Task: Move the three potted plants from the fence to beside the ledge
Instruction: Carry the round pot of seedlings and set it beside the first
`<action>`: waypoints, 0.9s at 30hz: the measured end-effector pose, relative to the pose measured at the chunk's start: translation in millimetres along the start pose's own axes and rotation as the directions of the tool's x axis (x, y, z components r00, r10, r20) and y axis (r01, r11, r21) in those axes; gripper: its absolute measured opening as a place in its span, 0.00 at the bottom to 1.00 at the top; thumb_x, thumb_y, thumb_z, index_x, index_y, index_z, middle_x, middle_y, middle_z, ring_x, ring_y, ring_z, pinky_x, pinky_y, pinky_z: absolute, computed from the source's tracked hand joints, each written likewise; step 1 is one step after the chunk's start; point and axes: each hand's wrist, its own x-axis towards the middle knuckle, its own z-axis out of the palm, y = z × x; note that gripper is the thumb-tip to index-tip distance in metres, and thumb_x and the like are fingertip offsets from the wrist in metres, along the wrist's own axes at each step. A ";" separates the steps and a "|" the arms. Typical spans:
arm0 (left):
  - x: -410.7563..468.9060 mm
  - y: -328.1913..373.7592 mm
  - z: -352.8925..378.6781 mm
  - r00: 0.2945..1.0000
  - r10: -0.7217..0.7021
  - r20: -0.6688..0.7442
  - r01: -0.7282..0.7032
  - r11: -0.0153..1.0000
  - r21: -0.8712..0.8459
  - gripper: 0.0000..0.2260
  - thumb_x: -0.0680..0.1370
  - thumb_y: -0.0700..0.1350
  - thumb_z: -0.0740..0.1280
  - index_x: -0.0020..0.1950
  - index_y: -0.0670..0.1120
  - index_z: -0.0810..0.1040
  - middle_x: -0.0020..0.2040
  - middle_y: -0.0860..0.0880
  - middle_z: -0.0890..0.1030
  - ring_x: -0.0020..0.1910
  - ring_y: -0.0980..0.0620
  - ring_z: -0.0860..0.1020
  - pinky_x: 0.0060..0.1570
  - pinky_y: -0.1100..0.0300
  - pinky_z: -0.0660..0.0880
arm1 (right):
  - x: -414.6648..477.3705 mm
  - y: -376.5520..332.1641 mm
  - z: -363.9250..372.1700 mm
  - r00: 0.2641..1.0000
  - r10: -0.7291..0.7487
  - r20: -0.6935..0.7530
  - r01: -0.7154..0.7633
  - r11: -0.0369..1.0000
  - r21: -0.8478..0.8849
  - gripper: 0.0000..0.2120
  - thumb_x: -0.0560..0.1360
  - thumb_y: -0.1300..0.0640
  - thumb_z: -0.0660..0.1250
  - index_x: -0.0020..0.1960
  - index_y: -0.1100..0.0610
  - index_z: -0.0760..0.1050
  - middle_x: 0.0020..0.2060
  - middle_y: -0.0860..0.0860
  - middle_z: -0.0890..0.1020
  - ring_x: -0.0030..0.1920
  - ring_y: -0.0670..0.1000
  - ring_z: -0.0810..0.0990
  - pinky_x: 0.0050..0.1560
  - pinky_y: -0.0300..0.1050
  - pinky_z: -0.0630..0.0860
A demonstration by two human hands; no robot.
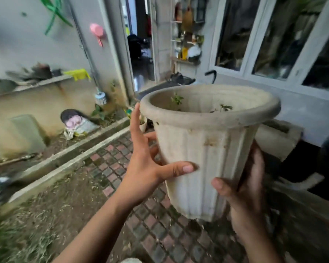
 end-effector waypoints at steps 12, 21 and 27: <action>162.4 -60.4 -99.4 0.907 0.095 -0.411 -0.047 0.991 0.125 0.62 0.63 0.53 0.88 0.81 0.72 0.46 0.69 0.36 0.79 0.65 0.37 0.83 0.61 0.31 0.79 | 235.4 112.9 134.9 0.888 -0.004 0.459 -0.061 0.990 0.127 0.50 0.63 0.45 0.81 0.79 0.37 0.60 0.74 0.40 0.73 0.72 0.43 0.74 0.66 0.39 0.77; 274.8 -103.1 -234.4 0.792 0.173 -0.585 -0.064 0.977 0.203 0.62 0.58 0.53 0.90 0.77 0.77 0.52 0.68 0.31 0.76 0.60 0.35 0.85 0.55 0.27 0.80 | 360.9 198.1 292.7 0.778 0.009 0.628 -0.145 0.976 0.165 0.55 0.58 0.35 0.84 0.78 0.35 0.59 0.73 0.51 0.73 0.71 0.52 0.77 0.67 0.58 0.80; 372.3 -158.8 -329.6 0.783 0.155 -0.602 -0.044 0.980 0.194 0.62 0.55 0.53 0.91 0.75 0.80 0.54 0.67 0.33 0.75 0.61 0.36 0.85 0.58 0.30 0.80 | 442.6 279.7 386.0 0.764 0.092 0.638 -0.245 0.957 0.156 0.48 0.59 0.51 0.86 0.73 0.38 0.66 0.65 0.46 0.80 0.66 0.49 0.81 0.61 0.52 0.83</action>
